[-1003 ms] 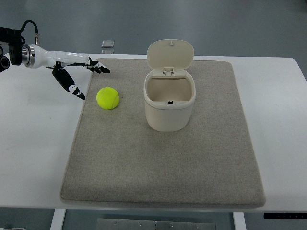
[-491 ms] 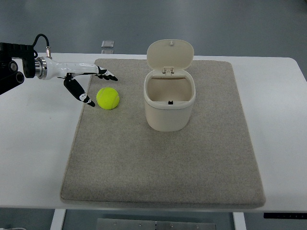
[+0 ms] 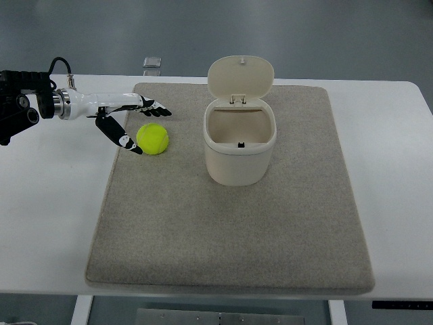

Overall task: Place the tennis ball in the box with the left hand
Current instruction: 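Lower the open left hand down beside the tennis ball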

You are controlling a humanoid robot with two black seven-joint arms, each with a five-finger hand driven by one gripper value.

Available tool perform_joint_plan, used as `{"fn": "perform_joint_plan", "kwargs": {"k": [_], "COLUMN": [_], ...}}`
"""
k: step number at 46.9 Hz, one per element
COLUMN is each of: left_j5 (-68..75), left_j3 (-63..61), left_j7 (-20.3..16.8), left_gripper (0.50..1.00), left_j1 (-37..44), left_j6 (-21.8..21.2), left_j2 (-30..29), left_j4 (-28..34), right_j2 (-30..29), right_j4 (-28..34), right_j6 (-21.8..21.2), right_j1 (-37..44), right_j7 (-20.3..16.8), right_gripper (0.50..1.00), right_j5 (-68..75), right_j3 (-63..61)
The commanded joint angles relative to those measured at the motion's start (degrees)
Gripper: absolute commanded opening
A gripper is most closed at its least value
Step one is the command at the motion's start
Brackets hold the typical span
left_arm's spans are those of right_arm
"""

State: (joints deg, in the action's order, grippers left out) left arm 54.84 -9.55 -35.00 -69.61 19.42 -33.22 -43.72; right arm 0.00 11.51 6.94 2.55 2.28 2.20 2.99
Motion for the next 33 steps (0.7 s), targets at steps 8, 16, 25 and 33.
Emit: {"fn": "perform_joint_plan", "kwargs": {"k": [8,16,25,33], "left_j5": [0.09,-0.09,-0.18,0.17], "left_j3": [-0.12,-0.03,-0.03,-0.12], "left_j7": [0.0,0.0,0.0,0.0], "left_gripper": [0.943,0.943,0.943,0.943], "left_j1": [0.62,0.62,0.88,2.64], "left_j6": [-0.08,-0.87,-1.23,-1.75], "left_j2": [0.0,0.35,1.14,1.14], "left_j4": [1.44,2.15,2.15,2.24], "right_j2": [0.0,0.0,0.0,0.0], "right_j4": [0.0,0.0,0.0,0.0], "right_j6": [0.0,0.0,0.0,0.0], "right_j1": [0.0,0.0,0.0,0.0], "right_j7": [0.0,0.0,0.0,0.0], "right_gripper": [0.901,0.901,0.901,0.901], "right_j5": [0.0,0.0,0.0,0.0], "right_j3": [0.0,0.0,0.0,0.0]}}
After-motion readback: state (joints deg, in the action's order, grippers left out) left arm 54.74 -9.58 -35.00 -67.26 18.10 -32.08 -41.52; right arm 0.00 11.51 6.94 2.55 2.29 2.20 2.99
